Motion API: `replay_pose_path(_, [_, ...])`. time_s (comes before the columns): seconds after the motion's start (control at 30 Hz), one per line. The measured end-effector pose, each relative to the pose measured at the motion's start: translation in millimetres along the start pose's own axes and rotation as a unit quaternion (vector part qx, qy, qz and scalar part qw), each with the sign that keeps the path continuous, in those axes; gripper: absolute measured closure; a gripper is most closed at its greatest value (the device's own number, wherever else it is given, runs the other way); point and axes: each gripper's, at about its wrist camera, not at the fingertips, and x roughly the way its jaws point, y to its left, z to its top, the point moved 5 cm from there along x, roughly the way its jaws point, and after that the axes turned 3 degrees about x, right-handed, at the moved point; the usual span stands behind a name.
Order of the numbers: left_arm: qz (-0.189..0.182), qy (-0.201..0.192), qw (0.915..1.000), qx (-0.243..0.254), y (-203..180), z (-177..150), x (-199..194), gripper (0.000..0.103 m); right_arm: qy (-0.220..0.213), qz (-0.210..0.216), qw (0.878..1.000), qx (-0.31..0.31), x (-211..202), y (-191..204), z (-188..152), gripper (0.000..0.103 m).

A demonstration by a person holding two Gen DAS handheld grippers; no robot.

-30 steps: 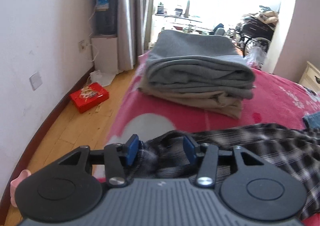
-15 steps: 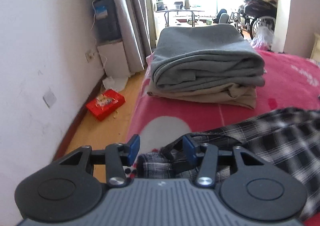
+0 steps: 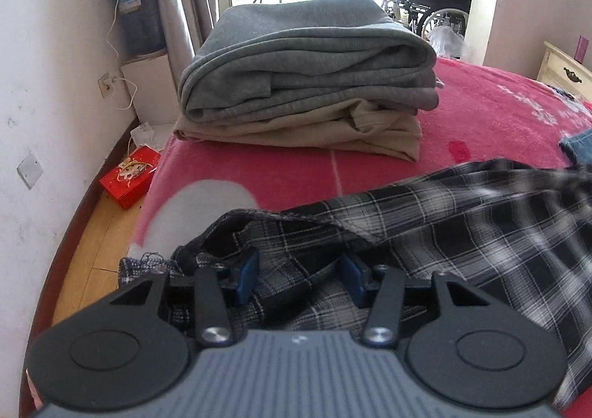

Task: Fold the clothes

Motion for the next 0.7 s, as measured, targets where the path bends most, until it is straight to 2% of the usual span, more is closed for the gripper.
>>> replay_pose_path(0.1, [-0.001, 0.0, 1.0, 0.003, -0.8, 0.4, 0.4, 0.052, 0.009, 0.001, 0.999, 0.034, 4.3, -12.6, -2.9, 0.103])
replay_pose_path(0.27, [-0.004, -0.003, 1.0, 0.001, 1.1, 0.5, 1.4, 0.052, -0.003, 0.014, 0.998, 0.06, 3.9, -23.9, -0.8, 0.102])
replay_pose_path(0.37, [-0.005, -0.005, 1.0, 0.004, 1.4, 0.0, 1.8, 0.052, -0.001, 0.054, 0.997, 0.057, 3.5, -21.2, 4.4, 0.1])
replay_pose_path(0.43, [-0.006, -0.006, 1.0, 0.004, 2.2, -0.2, 2.3, 0.051, 0.004, 0.072, 0.996, 0.052, 5.9, -18.5, 6.5, 0.095])
replay_pose_path(0.6, [-0.007, -0.009, 0.9999, 0.006, 2.6, -1.4, 3.1, 0.051, 0.028, 0.068, 0.997, 0.031, 26.2, -14.7, 3.1, 0.079])
replay_pose_path(0.7, [-0.008, -0.01, 0.9999, 0.006, 3.1, -2.2, 2.8, 0.051, 0.03, 0.088, 0.995, 0.047, 28.8, -16.6, 2.3, 0.079])
